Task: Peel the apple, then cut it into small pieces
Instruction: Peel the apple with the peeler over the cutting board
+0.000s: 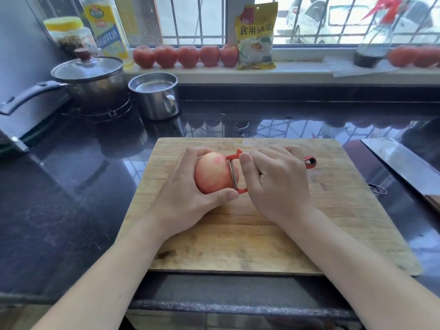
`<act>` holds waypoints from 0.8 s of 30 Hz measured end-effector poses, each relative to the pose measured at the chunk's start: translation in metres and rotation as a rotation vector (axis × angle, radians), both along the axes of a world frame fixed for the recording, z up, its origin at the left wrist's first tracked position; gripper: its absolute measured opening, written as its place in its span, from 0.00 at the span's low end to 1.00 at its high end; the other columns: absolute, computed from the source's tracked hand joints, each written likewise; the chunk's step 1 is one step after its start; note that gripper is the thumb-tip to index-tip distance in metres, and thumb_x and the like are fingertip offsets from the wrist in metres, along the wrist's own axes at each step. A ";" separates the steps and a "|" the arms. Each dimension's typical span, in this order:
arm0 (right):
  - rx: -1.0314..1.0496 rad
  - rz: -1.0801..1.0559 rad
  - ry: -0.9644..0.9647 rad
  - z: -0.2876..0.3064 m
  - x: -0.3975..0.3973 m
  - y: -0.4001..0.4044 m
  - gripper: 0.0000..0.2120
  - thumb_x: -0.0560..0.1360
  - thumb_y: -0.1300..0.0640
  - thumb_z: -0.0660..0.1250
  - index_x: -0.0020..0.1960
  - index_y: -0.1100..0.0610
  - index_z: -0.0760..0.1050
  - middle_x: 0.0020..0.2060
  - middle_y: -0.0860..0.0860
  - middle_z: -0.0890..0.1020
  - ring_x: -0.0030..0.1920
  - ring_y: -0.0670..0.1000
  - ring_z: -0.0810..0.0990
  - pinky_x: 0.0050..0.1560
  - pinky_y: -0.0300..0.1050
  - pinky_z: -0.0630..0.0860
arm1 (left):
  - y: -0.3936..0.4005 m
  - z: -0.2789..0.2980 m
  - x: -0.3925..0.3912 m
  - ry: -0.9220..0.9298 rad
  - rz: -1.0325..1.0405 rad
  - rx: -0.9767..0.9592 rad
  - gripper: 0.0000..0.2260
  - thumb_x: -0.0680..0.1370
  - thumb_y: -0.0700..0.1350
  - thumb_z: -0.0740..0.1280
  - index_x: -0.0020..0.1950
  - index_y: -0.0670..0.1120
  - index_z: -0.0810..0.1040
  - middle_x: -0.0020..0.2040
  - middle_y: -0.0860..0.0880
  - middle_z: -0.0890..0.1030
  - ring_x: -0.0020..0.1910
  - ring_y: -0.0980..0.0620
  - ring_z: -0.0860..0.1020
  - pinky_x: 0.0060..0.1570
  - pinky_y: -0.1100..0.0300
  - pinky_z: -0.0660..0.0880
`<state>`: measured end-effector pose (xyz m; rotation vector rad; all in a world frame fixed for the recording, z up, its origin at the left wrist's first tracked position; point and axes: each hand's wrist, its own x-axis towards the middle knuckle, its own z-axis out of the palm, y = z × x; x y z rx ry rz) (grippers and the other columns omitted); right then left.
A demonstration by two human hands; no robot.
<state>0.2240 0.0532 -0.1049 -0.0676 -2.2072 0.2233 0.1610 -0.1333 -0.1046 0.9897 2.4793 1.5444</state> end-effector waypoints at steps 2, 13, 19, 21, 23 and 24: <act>0.005 -0.026 -0.018 0.000 -0.001 0.006 0.22 0.84 0.49 0.55 0.31 0.50 0.63 0.26 0.44 0.72 0.33 0.51 0.73 0.46 0.52 0.66 | -0.001 0.001 0.001 0.014 -0.014 0.029 0.31 0.64 0.66 0.78 0.62 0.63 0.71 0.58 0.60 0.77 0.57 0.55 0.79 0.56 0.49 0.80; 0.093 -0.106 -0.079 -0.001 -0.001 0.017 0.23 0.84 0.47 0.57 0.32 0.51 0.74 0.28 0.43 0.74 0.35 0.49 0.75 0.52 0.53 0.65 | -0.002 0.009 0.003 -0.075 -0.105 0.065 0.31 0.69 0.57 0.81 0.69 0.62 0.73 0.62 0.61 0.78 0.61 0.54 0.80 0.57 0.53 0.82; 0.042 -0.249 -0.144 0.004 0.002 0.046 0.23 0.84 0.45 0.56 0.32 0.49 0.71 0.29 0.43 0.75 0.37 0.50 0.74 0.54 0.53 0.61 | -0.007 0.017 0.007 -0.099 -0.058 0.166 0.29 0.71 0.47 0.79 0.70 0.51 0.73 0.58 0.67 0.78 0.56 0.65 0.79 0.50 0.72 0.75; 0.045 -0.245 -0.124 0.002 0.004 0.045 0.22 0.84 0.46 0.57 0.32 0.49 0.70 0.30 0.44 0.75 0.37 0.51 0.74 0.54 0.53 0.61 | -0.008 0.017 0.003 -0.183 -0.042 0.177 0.33 0.70 0.49 0.81 0.71 0.56 0.69 0.59 0.55 0.81 0.53 0.61 0.82 0.50 0.69 0.76; 0.032 -0.248 -0.168 0.000 0.002 0.040 0.21 0.84 0.46 0.55 0.33 0.48 0.69 0.32 0.45 0.77 0.40 0.53 0.75 0.54 0.53 0.60 | -0.006 0.016 0.001 -0.244 -0.027 0.161 0.32 0.69 0.53 0.82 0.67 0.62 0.69 0.56 0.48 0.83 0.52 0.56 0.84 0.50 0.65 0.77; 0.009 -0.253 -0.211 -0.001 0.000 0.038 0.20 0.84 0.44 0.53 0.35 0.48 0.68 0.34 0.45 0.77 0.42 0.53 0.76 0.53 0.53 0.60 | -0.005 0.018 -0.001 -0.277 -0.029 0.173 0.30 0.69 0.54 0.82 0.66 0.63 0.71 0.56 0.46 0.84 0.53 0.52 0.84 0.51 0.61 0.79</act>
